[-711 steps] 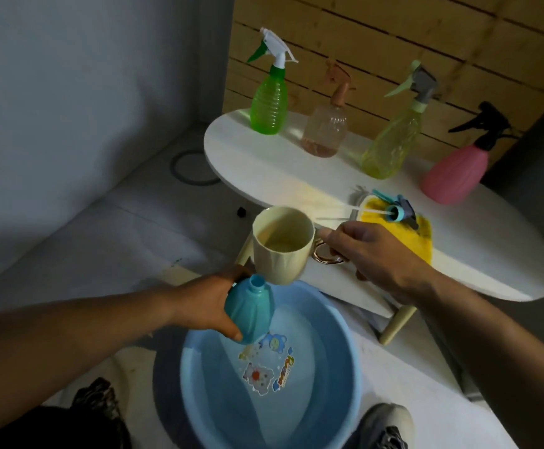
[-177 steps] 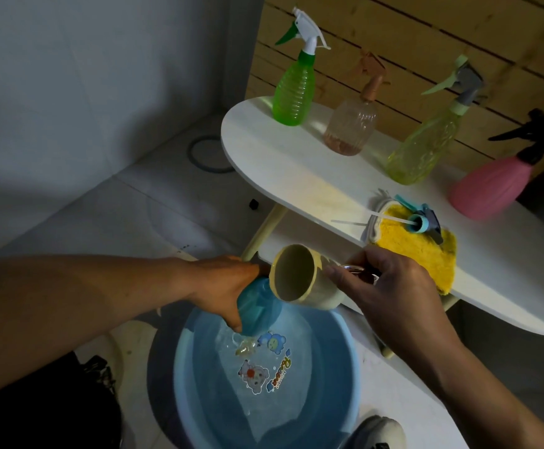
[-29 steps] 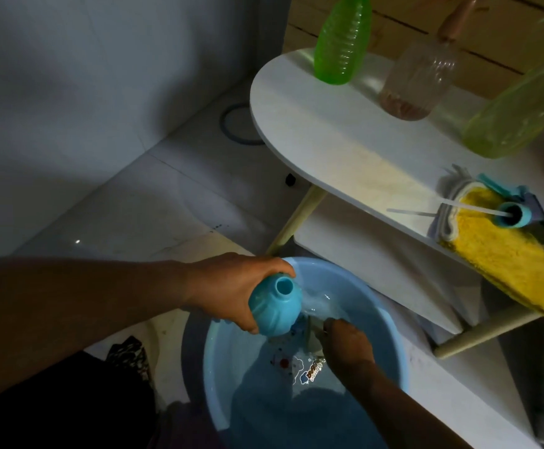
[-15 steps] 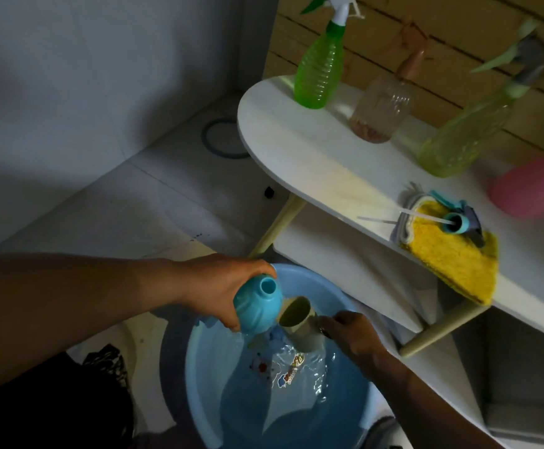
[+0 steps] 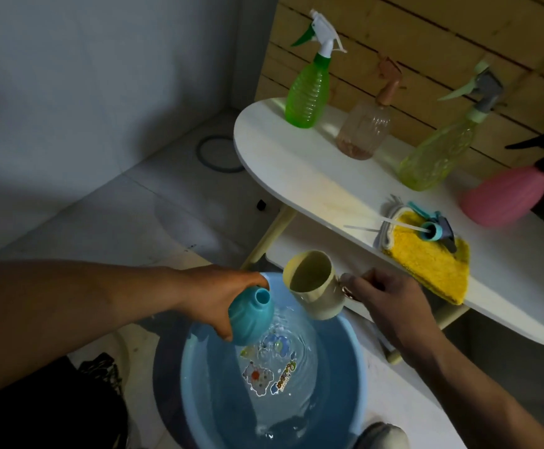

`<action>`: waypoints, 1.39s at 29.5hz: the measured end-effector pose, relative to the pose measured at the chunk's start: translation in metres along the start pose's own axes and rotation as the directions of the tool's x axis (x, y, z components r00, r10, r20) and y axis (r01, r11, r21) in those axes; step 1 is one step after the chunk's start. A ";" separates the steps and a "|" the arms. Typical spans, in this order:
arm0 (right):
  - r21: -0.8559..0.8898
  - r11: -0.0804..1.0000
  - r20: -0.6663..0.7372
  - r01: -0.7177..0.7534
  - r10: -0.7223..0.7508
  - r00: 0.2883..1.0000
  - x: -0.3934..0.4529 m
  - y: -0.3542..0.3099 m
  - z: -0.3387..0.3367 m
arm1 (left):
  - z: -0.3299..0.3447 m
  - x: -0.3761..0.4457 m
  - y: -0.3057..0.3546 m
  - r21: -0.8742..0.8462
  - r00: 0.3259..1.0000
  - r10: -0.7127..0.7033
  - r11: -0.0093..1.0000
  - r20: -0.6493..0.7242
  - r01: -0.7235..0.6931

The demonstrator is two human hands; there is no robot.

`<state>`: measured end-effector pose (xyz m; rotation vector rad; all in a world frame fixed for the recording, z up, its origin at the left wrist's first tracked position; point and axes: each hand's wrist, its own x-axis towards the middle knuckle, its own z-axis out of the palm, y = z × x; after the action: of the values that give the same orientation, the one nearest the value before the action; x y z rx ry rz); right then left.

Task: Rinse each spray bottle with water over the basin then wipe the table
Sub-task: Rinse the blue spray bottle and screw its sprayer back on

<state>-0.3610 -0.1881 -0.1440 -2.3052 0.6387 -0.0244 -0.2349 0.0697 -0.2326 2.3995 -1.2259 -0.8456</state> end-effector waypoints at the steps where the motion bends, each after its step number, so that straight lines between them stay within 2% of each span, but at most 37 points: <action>1: 0.020 1.000 -0.018 0.015 -0.014 1.000 -0.002 -0.005 -0.002 | 0.000 0.000 -0.001 0.005 1.000 -0.001 1.000 -0.004 0.001; 5: 0.021 0.995 -0.096 0.094 -0.092 0.991 -0.007 -0.021 -0.006 | -0.002 0.000 -0.002 0.013 1.000 -0.002 1.000 -0.015 0.003; 16: -0.130 0.964 -0.146 0.230 -0.248 0.958 -0.026 -0.031 -0.006 | -0.004 0.007 0.000 -0.046 0.999 0.027 0.999 -0.034 -0.028; 24: -0.174 0.945 -0.143 0.278 -0.303 0.942 -0.036 -0.034 -0.005 | -0.004 0.008 0.002 -0.029 0.998 0.030 0.999 -0.056 -0.032; 30: -0.249 0.900 -0.166 0.358 -0.404 0.900 -0.040 -0.037 -0.005 | -0.003 0.009 0.002 -0.040 0.998 0.037 0.998 -0.058 -0.039; 41: -0.364 0.834 -0.173 0.415 -0.499 0.849 -0.041 -0.038 -0.004 | -0.005 0.009 0.003 -0.020 0.997 0.033 0.999 -0.065 -0.035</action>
<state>-0.3813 -0.1489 -0.1093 -2.7478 0.1972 -0.4996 -0.2297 0.0606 -0.2306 2.3633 -1.2236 -0.7616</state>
